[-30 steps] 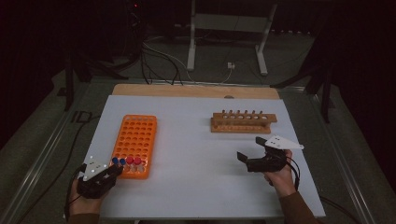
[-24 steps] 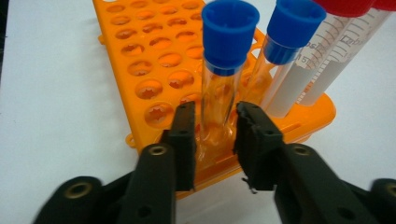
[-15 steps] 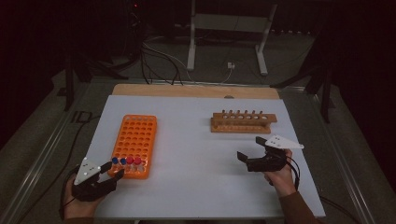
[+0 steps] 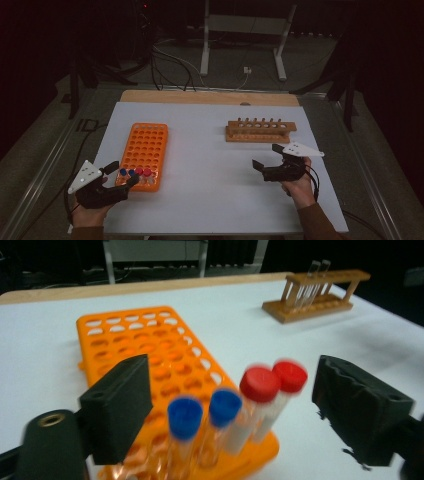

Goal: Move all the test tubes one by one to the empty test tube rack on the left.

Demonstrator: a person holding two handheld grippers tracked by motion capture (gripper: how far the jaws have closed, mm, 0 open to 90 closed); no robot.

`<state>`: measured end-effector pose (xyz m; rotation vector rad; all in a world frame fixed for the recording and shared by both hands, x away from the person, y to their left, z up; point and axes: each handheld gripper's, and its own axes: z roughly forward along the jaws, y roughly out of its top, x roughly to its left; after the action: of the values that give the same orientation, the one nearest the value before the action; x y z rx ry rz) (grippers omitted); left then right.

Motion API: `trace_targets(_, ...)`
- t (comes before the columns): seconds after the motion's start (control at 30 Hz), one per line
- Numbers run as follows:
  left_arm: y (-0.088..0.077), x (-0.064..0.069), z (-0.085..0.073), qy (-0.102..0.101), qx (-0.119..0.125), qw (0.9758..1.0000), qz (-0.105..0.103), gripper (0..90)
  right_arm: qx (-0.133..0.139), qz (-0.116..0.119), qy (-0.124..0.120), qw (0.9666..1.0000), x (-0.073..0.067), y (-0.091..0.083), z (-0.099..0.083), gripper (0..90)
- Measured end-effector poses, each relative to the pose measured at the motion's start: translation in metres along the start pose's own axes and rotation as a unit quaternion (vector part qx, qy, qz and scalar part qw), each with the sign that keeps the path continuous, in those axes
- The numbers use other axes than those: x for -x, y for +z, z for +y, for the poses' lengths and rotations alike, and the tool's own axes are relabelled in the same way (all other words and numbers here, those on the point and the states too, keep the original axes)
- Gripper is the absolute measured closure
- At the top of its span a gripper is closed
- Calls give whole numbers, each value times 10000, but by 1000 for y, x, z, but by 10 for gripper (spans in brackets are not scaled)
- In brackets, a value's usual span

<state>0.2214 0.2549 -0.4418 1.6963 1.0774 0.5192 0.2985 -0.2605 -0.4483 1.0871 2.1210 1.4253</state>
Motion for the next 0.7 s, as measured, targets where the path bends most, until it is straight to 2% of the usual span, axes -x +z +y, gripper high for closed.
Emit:
trace_targets(0.2,13,9,15,53,127,9999,74,155,59,-19,15,10000,1,4,10,4)
trace_targets(0.37,27,15,25,-7,23,9999,127,33,17,-72,-35,10000,4,8,21,4)
trace_targets(0.47,34,19,27,-49,60,9999,89,15,39,-117,-6,9999,8,10,29,5)
trace_targets(0.57,38,22,27,17,12,10000,64,13,32,-196,2,9998,14,15,38,34)
trace_targets(0.7,38,21,25,-7,32,9999,167,14,-20,-255,43,9997,22,25,45,62)
